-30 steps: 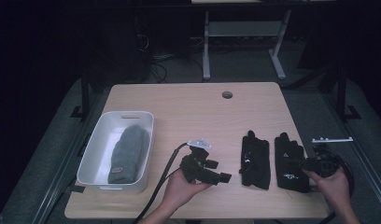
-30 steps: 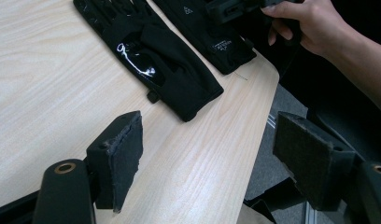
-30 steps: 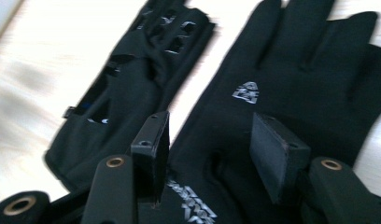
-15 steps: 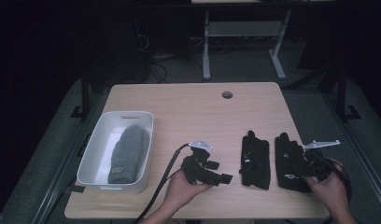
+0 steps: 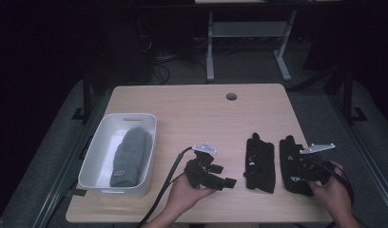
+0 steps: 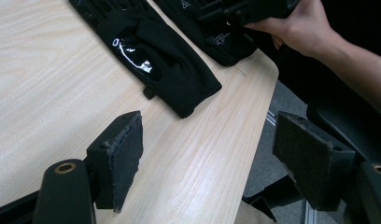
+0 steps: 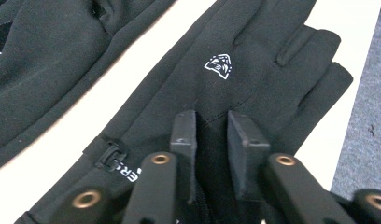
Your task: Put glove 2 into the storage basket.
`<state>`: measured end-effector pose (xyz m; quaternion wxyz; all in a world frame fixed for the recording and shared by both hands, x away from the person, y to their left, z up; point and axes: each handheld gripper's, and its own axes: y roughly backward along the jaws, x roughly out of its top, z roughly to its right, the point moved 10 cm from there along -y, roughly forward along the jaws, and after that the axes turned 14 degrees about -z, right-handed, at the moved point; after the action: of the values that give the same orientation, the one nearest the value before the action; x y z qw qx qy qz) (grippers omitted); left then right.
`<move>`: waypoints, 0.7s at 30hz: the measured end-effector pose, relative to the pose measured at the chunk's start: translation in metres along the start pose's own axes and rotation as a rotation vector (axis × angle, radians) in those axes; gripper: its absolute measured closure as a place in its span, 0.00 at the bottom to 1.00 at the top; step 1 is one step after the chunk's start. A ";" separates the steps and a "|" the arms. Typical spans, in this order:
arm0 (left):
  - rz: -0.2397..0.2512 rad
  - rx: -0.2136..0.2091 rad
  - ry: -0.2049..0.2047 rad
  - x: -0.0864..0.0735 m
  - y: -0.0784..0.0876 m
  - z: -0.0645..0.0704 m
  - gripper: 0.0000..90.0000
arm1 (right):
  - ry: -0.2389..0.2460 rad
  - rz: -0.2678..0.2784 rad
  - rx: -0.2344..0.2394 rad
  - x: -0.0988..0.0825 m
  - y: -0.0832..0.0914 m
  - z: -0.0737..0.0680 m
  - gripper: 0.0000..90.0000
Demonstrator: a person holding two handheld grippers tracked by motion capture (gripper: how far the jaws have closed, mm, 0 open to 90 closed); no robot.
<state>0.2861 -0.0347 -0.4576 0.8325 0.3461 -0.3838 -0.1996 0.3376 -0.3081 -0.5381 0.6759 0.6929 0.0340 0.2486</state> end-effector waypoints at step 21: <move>0.001 0.010 -0.003 0.000 0.003 -0.002 0.27 | -0.078 0.058 0.122 0.009 0.024 -0.002 0.87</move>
<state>0.2881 -0.0313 -0.4561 0.8304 0.3499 -0.3861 -0.1975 0.3379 -0.3043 -0.5120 0.6258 0.7426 0.0023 0.2384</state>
